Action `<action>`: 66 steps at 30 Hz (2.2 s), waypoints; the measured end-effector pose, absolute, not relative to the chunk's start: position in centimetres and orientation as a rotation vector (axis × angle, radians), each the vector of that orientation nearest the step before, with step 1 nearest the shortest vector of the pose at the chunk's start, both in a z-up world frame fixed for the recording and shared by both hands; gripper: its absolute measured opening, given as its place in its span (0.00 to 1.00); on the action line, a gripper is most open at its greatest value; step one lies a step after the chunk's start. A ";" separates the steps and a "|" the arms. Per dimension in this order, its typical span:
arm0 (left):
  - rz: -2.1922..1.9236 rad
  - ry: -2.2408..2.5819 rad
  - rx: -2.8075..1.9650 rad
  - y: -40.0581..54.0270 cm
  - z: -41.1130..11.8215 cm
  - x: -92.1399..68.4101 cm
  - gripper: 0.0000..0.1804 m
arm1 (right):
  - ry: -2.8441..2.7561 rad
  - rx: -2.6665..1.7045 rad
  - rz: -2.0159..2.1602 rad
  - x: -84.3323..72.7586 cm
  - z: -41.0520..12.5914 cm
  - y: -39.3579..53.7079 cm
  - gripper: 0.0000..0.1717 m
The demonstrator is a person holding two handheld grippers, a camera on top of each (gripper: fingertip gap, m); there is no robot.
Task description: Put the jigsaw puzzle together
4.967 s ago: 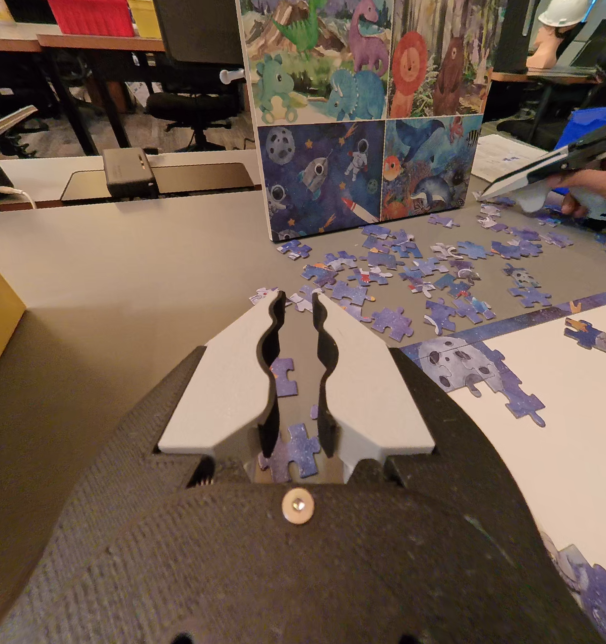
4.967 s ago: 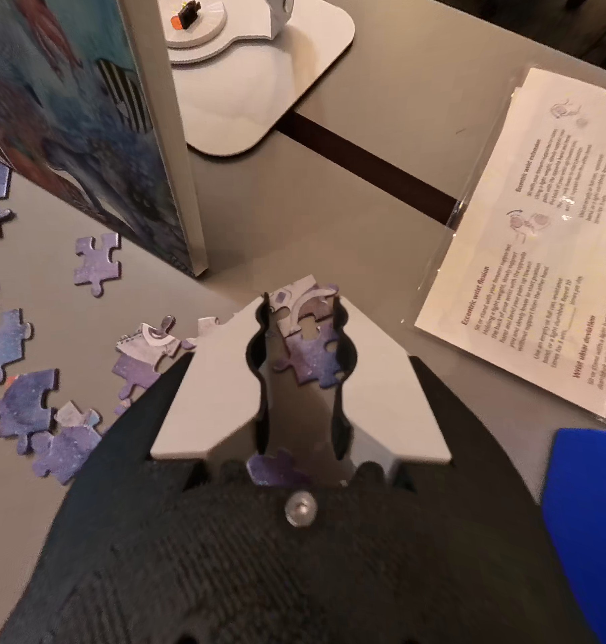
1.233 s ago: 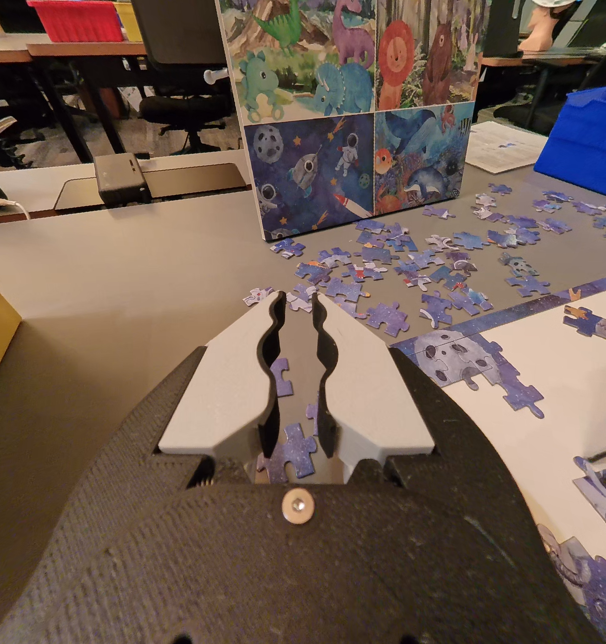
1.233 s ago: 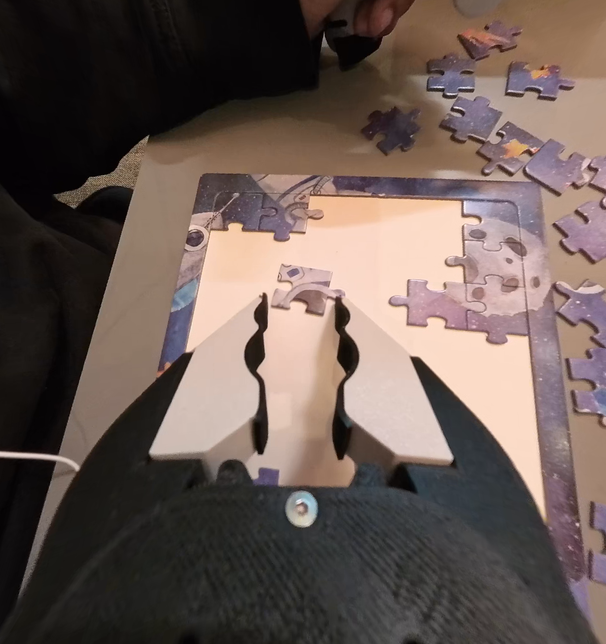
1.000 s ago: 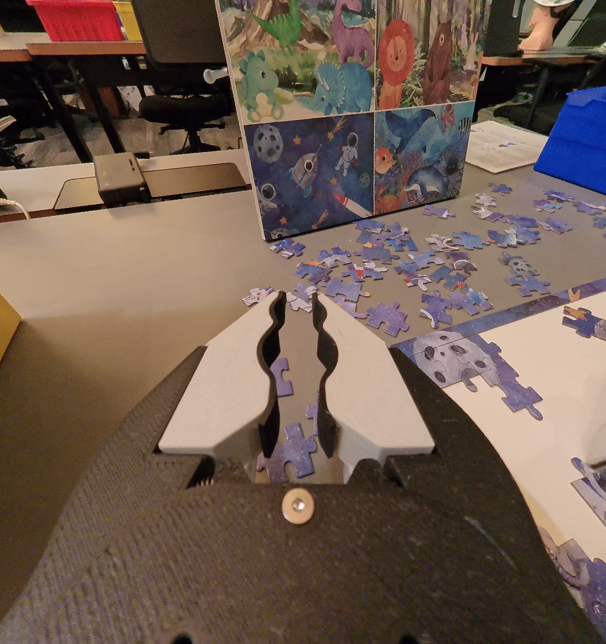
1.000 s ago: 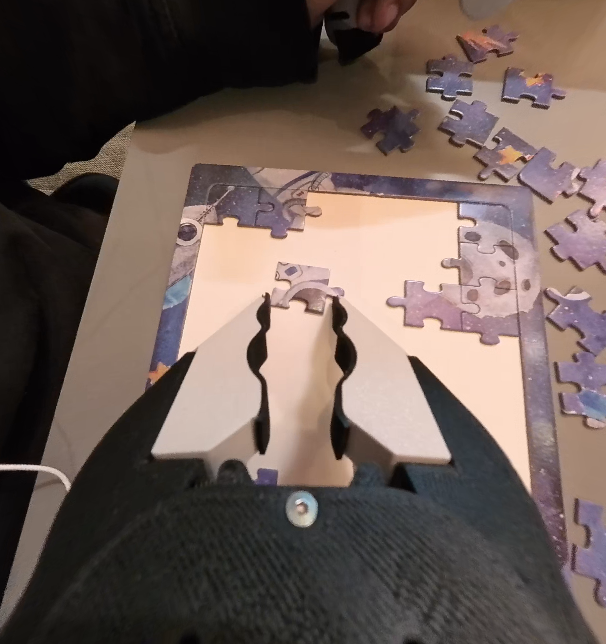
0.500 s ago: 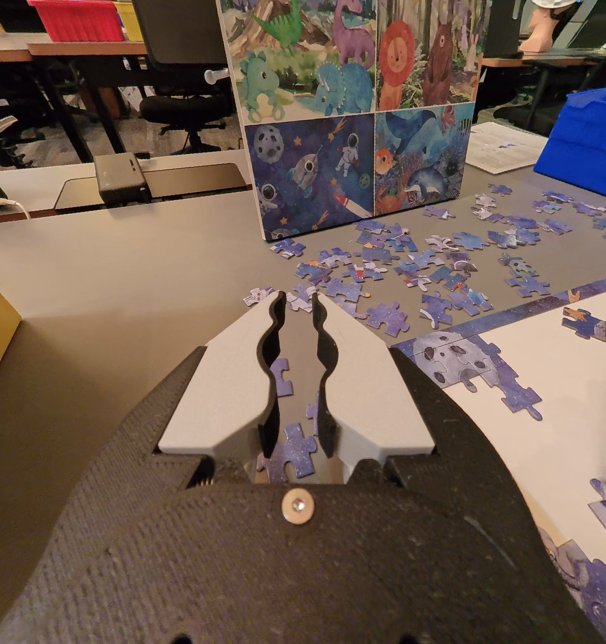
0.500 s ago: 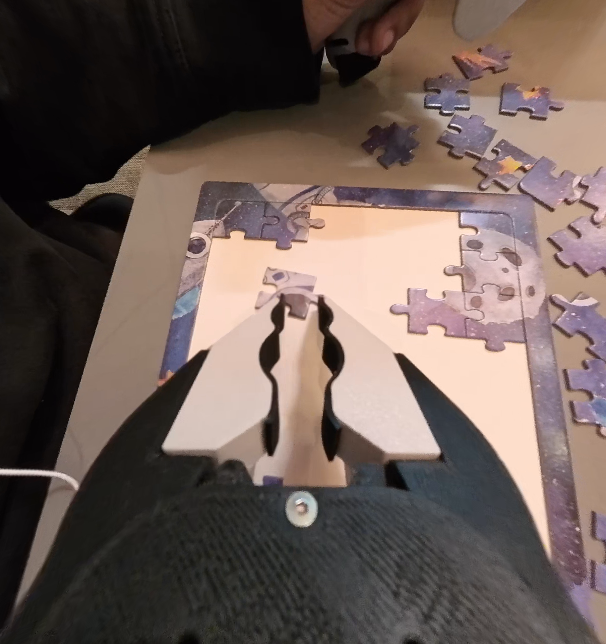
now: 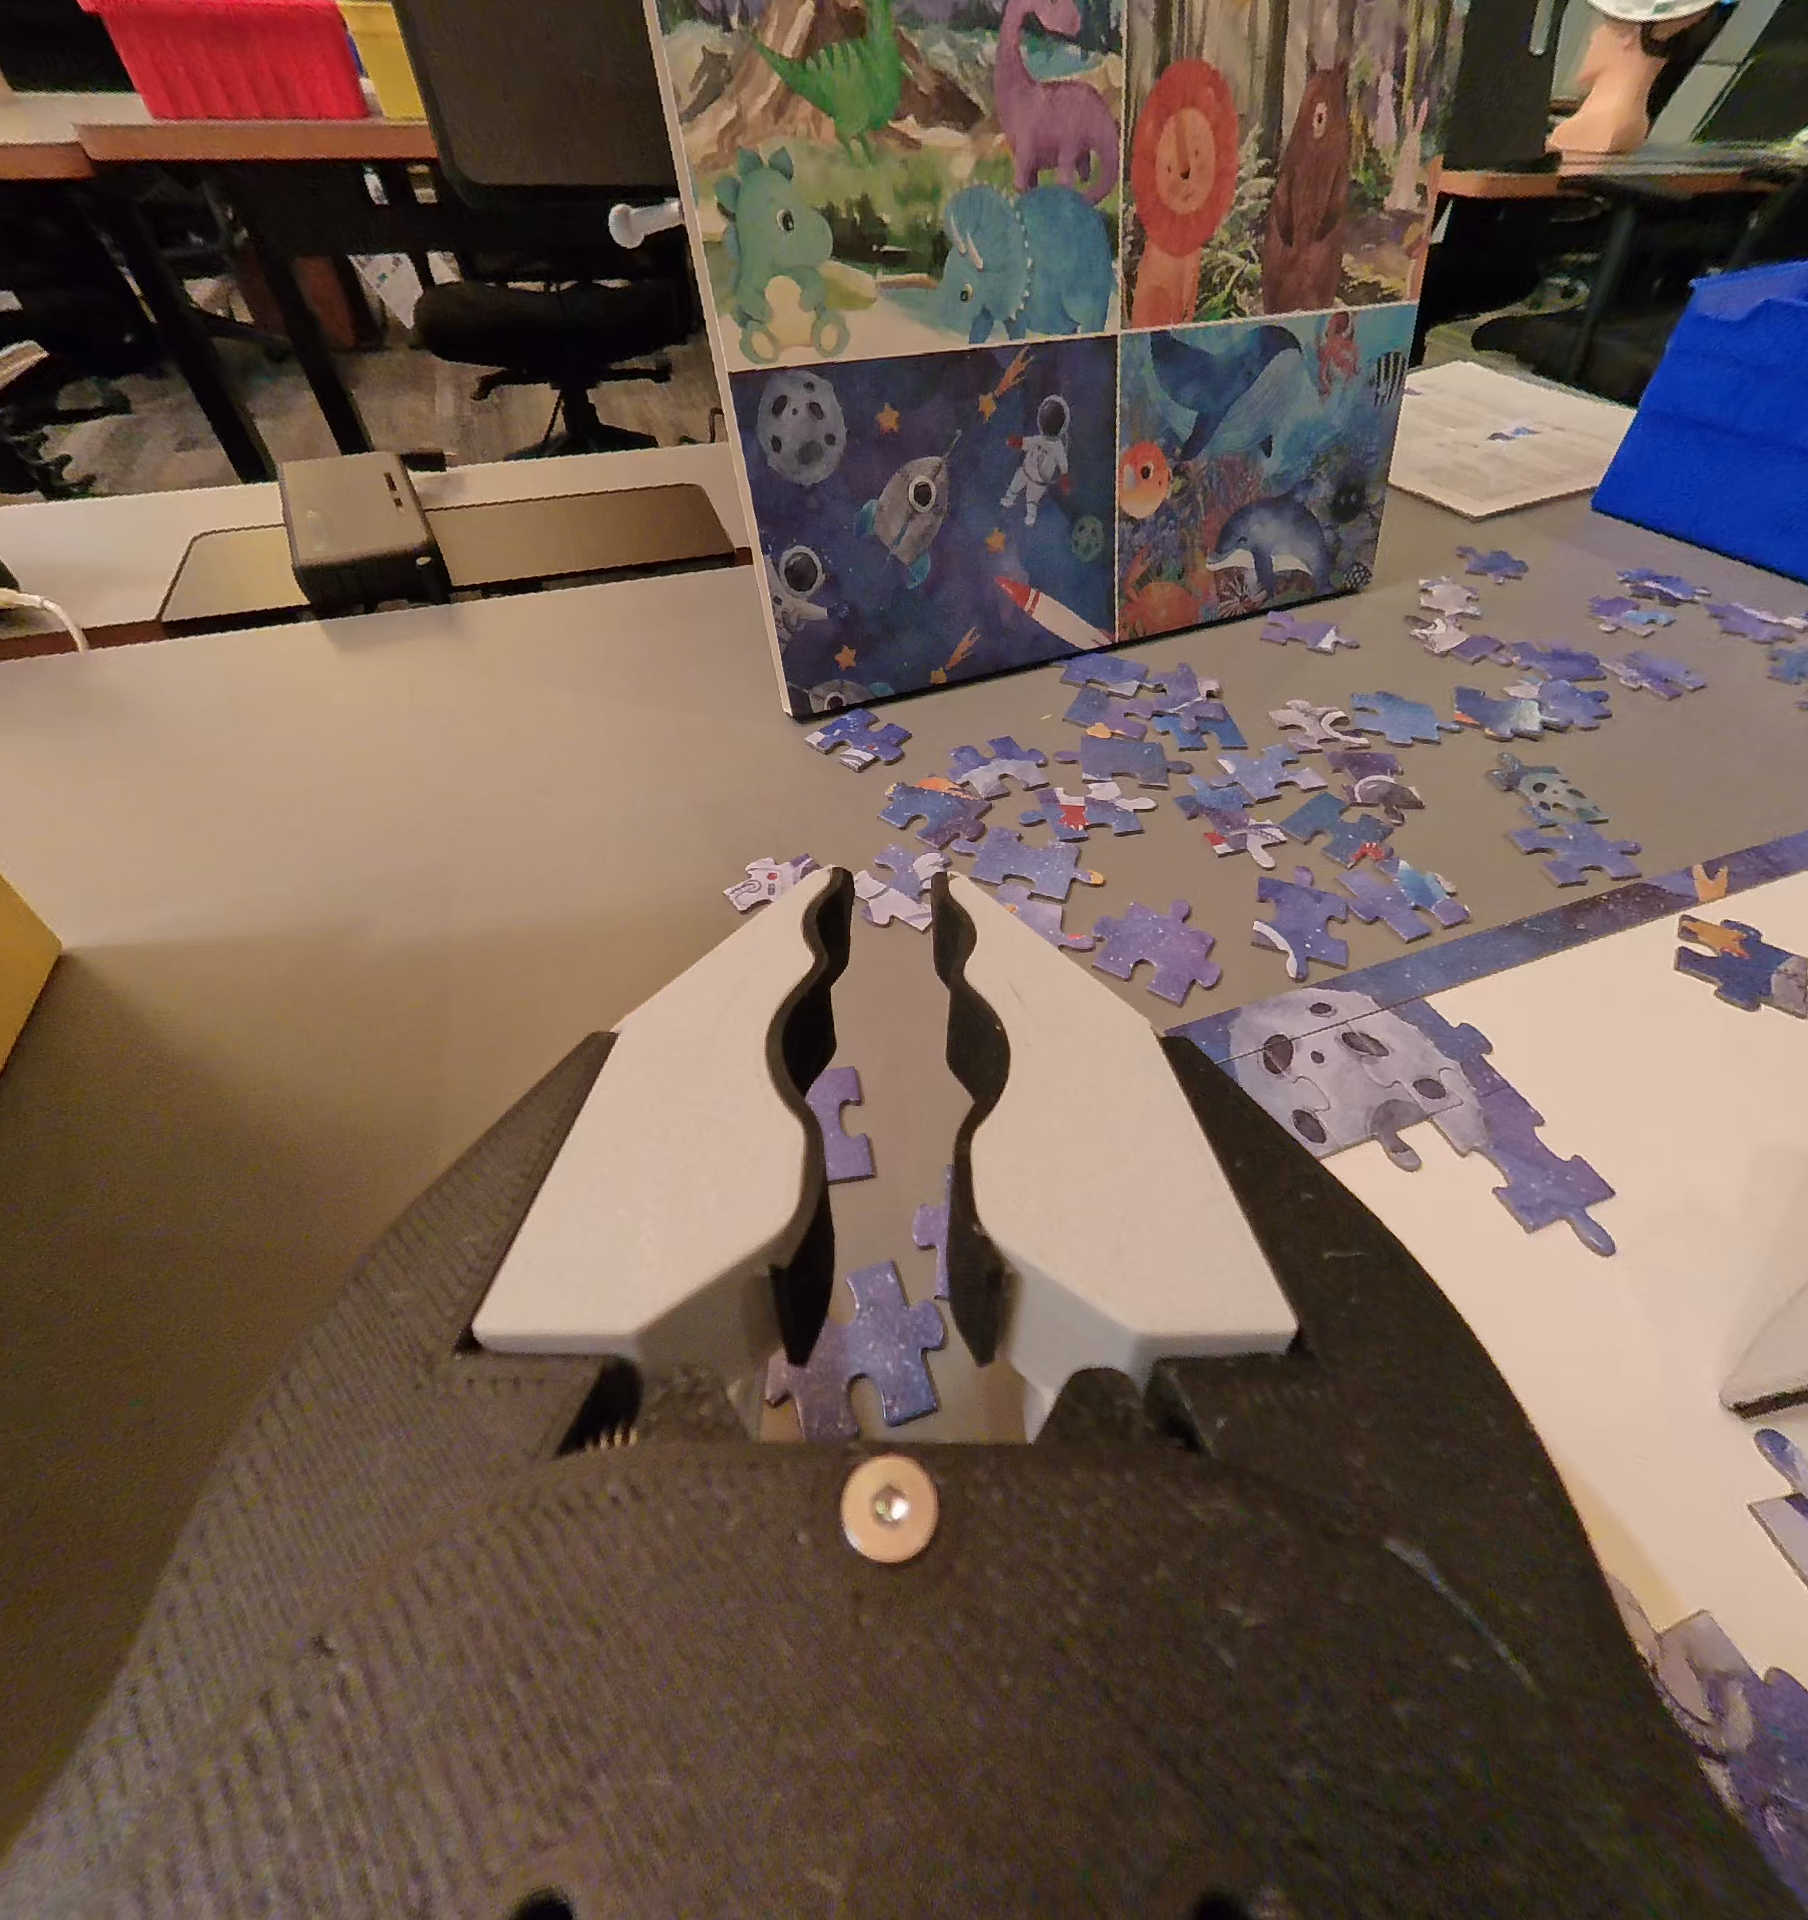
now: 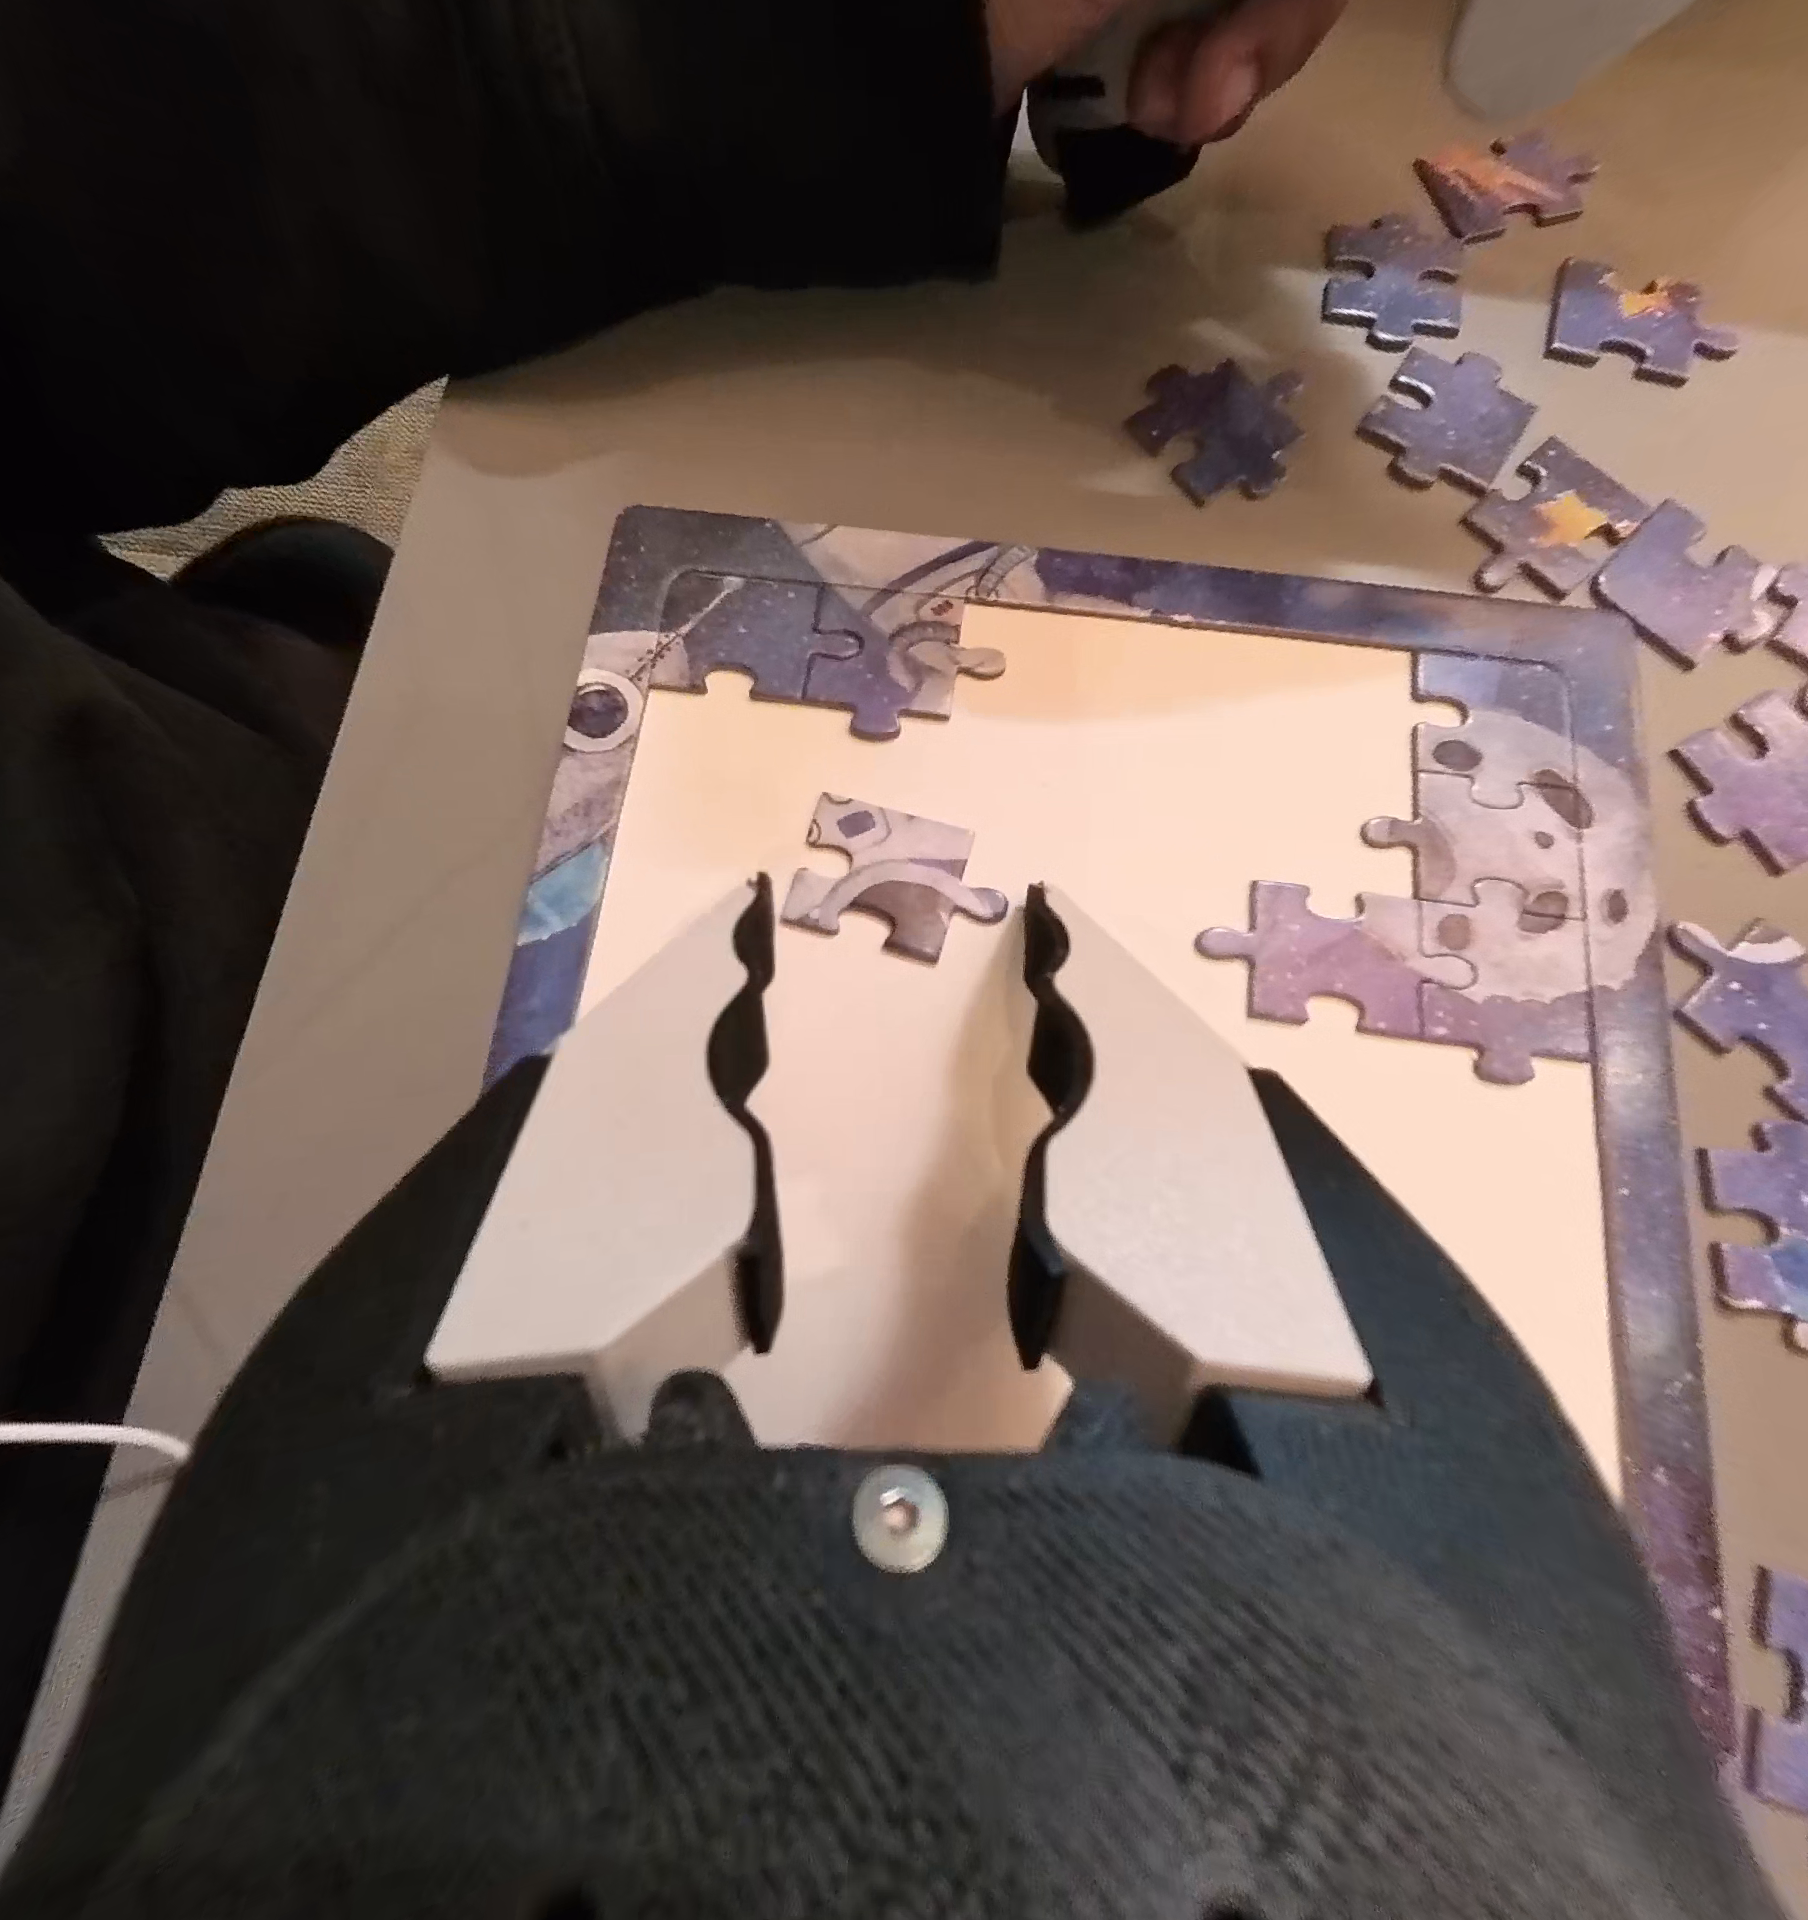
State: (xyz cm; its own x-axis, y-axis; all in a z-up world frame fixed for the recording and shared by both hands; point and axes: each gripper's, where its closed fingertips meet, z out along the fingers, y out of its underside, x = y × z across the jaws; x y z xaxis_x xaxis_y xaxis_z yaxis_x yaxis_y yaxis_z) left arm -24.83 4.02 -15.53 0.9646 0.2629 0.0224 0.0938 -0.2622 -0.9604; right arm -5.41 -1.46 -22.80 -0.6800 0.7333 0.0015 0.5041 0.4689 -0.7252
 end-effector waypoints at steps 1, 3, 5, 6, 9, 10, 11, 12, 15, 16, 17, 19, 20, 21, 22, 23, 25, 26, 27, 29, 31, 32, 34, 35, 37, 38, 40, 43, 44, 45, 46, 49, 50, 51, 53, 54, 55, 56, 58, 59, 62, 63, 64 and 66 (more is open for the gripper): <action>0.164 -0.262 -1.837 4.0 -15.5 -24.8 0.07 | -2.410 -1.049 1.035 -5.4 -22.8 -1.5 0.27; 0.164 -0.262 -1.837 4.0 -15.5 -24.8 0.07 | -2.412 -1.042 1.037 -5.3 -22.8 -1.6 0.24; 0.165 -0.262 -1.836 4.0 -15.5 -24.8 0.07 | -2.413 -1.042 1.034 -5.3 -22.8 -1.6 0.24; 0.165 -0.262 -1.836 4.0 -15.5 -24.8 0.07 | -2.413 -1.042 1.033 -5.3 -22.8 -1.6 0.24; 0.165 -0.262 -1.835 4.0 -15.5 -24.8 0.07 | -2.414 -1.043 1.032 -5.3 -22.8 -1.6 0.24; 0.165 -0.262 -1.835 4.0 -15.5 -24.8 0.07 | -2.413 -1.044 1.033 -5.3 -22.8 -1.6 0.24; 0.165 -0.262 -1.835 4.0 -15.5 -24.8 0.07 | -2.413 -1.044 1.035 -5.3 -22.7 -1.6 0.23; 0.165 -0.262 -1.835 4.0 -15.5 -24.8 0.07 | -2.412 -1.045 1.038 -5.4 -22.7 -1.6 0.23; 0.164 -0.262 -1.835 4.0 -15.5 -24.8 0.07 | -2.401 -1.046 1.054 -5.5 -22.5 -1.7 0.24; 0.164 -0.263 -1.835 4.0 -15.5 -24.8 0.07 | -2.394 -1.047 1.062 -5.5 -22.3 -1.7 0.23; 0.163 -0.263 -1.835 4.0 -15.5 -24.8 0.07 | -2.384 -1.049 1.072 -5.7 -22.2 -1.7 0.23; 0.162 -0.265 -1.835 4.0 -15.5 -24.9 0.07 | -2.361 -1.052 1.091 -6.1 -21.7 -1.7 0.20; 0.161 -0.267 -1.835 4.0 -15.5 -24.9 0.07 | -2.346 -1.051 1.100 -6.4 -21.5 -1.7 0.17; 0.159 -0.268 -1.834 4.0 -15.5 -24.9 0.07 | -2.340 -1.054 1.107 -6.7 -21.3 -1.8 0.17; 0.157 -0.269 -1.833 4.0 -15.5 -24.9 0.07 | -2.347 -1.062 1.106 -7.0 -21.4 -1.8 0.18; 0.156 -0.269 -1.832 4.0 -15.5 -24.9 0.07 | -2.356 -1.069 1.088 -7.2 -21.5 -1.8 0.20; 0.155 -0.269 -1.830 4.0 -15.5 -24.9 0.07 | -2.364 -1.073 1.025 -7.6 -21.9 -1.5 0.22; 0.155 -0.269 -1.830 4.0 -15.5 -24.9 0.07 | -2.368 -1.070 1.005 -7.6 -21.9 -1.4 0.23; 0.154 -0.268 -1.829 4.0 -15.5 -24.9 0.07 | -2.374 -1.069 1.008 -7.6 -21.9 -1.5 0.24; 0.152 -0.268 -1.828 4.0 -15.4 -24.9 0.07 | -2.396 -1.066 1.053 -7.2 -21.8 -2.1 0.27; 0.150 -0.267 -1.827 4.0 -15.4 -24.9 0.07 | -2.411 -1.044 1.096 -6.9 -21.9 -2.4 0.31; 0.144 -0.269 -1.826 4.0 -15.4 -24.8 0.08 | -2.420 -1.041 1.092 -6.8 -22.2 -2.3 0.31; 0.132 -0.269 -1.826 4.0 -15.5 -24.7 0.08 | -2.442 -1.034 1.074 -6.7 -22.7 -2.2 0.32; 0.131 -0.270 -1.826 4.0 -15.5 -24.7 0.08 | -2.442 -1.026 1.068 -6.7 -22.8 -2.2 0.32; 0.129 -0.273 -1.824 4.0 -15.4 -24.8 0.08 | -2.441 -1.011 1.045 -6.7 -22.8 -2.1 0.28; 0.129 -0.274 -1.824 4.0 -15.4 -24.8 0.08 | -2.443 -1.007 1.043 -6.6 -22.8 -2.2 0.26; 0.129 -0.274 -1.824 4.0 -15.4 -24.8 0.08 | -2.448 -1.005 1.043 -6.5 -22.8 -2.2 0.18; 0.131 -0.273 -1.824 4.0 -15.4 -24.8 0.08 | -2.446 -1.011 1.041 -6.5 -22.8 -2.2 0.17; 0.131 -0.273 -1.824 4.0 -15.4 -24.8 0.08 | -2.446 -1.011 1.040 -6.5 -22.8 -2.2 0.17; 0.131 -0.273 -1.824 4.0 -15.4 -24.8 0.08 | -2.446 -1.010 1.038 -6.5 -22.8 -2.2 0.17; 0.130 -0.274 -1.824 4.0 -15.4 -24.8 0.08 | -2.446 -1.009 1.038 -6.5 -22.8 -2.2 0.18; 0.130 -0.274 -1.823 4.0 -15.4 -24.8 0.08 | -2.450 -1.002 1.055 -6.4 -22.6 -2.4 0.17; 0.129 -0.274 -1.823 4.0 -15.4 -24.8 0.08 | -2.445 -1.000 1.065 -6.5 -22.5 -2.4 0.17; 0.130 -0.274 -1.823 4.0 -15.4 -24.8 0.08 | -2.437 -0.999 1.074 -6.5 -22.4 -2.5 0.17; 0.129 -0.274 -1.823 4.0 -15.4 -24.8 0.08 | -2.417 -0.999 1.094 -6.9 -22.0 -2.5 0.17; 0.129 -0.275 -1.823 4.0 -15.4 -24.8 0.08 | -2.408 -1.001 1.100 -7.1 -21.8 -2.4 0.17; 0.128 -0.276 -1.823 4.0 -15.4 -24.8 0.08 | -2.404 -1.000 1.101 -7.3 -21.7 -2.4 0.17; 0.127 -0.278 -1.822 4.0 -15.4 -24.8 0.08 | -2.403 -0.996 1.095 -7.6 -21.6 -2.3 0.17; 0.125 -0.279 -1.820 4.0 -15.4 -24.8 0.08 | -2.408 -0.976 1.074 -8.2 -21.5 -2.2 0.17; 0.125 -0.279 -1.820 4.0 -15.4 -24.8 0.08 | -2.414 -0.964 1.068 -8.6 -21.5 -2.3 0.18; 0.126 -0.278 -1.819 4.0 -15.4 -24.8 0.08 | -2.434 -0.929 1.068 -9.8 -21.2 -2.7 0.17; 0.126 -0.279 -1.818 4.0 -15.4 -24.8 0.08 | -2.443 -0.922 1.067 -10.1 -21.2 -2.8 0.18; 0.125 -0.279 -1.817 3.9 -15.4 -24.8 0.08 | -2.453 -0.919 1.065 -10.3 -21.4 -2.9 0.18; 0.122 -0.279 -1.816 3.9 -15.4 -24.8 0.08 | -2.466 -0.917 1.044 -10.6 -21.9 -2.9 0.18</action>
